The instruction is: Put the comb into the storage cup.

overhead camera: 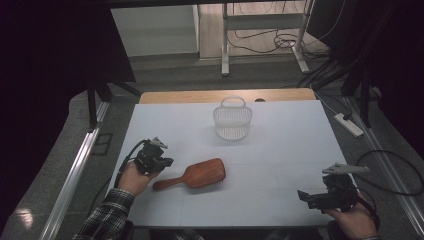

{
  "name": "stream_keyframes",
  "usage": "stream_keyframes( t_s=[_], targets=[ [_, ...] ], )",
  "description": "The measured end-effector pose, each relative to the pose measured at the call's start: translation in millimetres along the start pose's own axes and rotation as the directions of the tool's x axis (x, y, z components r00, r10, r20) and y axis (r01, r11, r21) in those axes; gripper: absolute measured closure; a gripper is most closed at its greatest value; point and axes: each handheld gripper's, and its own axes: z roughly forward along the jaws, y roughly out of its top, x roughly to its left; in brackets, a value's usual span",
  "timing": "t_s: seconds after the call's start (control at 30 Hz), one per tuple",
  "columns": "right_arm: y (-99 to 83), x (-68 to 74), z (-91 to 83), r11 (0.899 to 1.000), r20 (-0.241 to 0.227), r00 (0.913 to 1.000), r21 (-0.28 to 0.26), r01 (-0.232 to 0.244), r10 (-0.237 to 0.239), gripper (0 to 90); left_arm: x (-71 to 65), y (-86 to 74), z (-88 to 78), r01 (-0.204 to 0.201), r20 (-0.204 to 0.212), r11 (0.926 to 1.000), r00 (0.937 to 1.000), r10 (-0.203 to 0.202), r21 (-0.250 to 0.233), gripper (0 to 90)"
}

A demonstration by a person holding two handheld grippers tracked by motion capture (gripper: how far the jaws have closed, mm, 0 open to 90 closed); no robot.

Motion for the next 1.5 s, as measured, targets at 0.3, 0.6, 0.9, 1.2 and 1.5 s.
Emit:
stream_keyframes(
  t_s=[0.3, 0.6, 0.9, 1.2, 1.5],
  targets=[
    [0.1, 0.3, -0.2, 1.0, -0.002, 1.0, -0.001, 0.004, -0.004, 0.0, 0.2, -8.5, 15.0, -0.009, -0.006, 0.9979, 0.9999, 0.009, 0.065, 89.2],
    [-0.2, 0.4, -0.6, 1.0, -0.004, 1.0, -0.003, 0.008, -0.008, 0.0, -2.2, -15.2, 18.5, -0.019, -0.002, 0.993, 0.9998, 0.02, 0.116, 89.3],
    [0.0, 0.8, -0.2, 1.0, -0.003, 0.9999, -0.002, 0.013, -0.013, 0.0, -4.6, -19.5, 21.9, -0.025, 0.029, 0.9867, 0.9994, 0.021, 0.16, 89.3],
    [0.2, 0.8, 0.0, 1.0, -0.002, 0.9999, -0.002, 0.015, -0.015, 0.0, -18.2, -20.9, 21.5, -0.063, 0.031, 0.9769, 0.9978, 0.058, 0.204, 89.4],
    [0.5, 1.0, 0.2, 1.0, -0.001, 0.9999, 0.001, 0.015, -0.015, 0.0, -30.6, -23.6, 19.7, -0.082, 0.055, 0.9698, 0.996, 0.071, 0.23, 89.3]
  ],
)
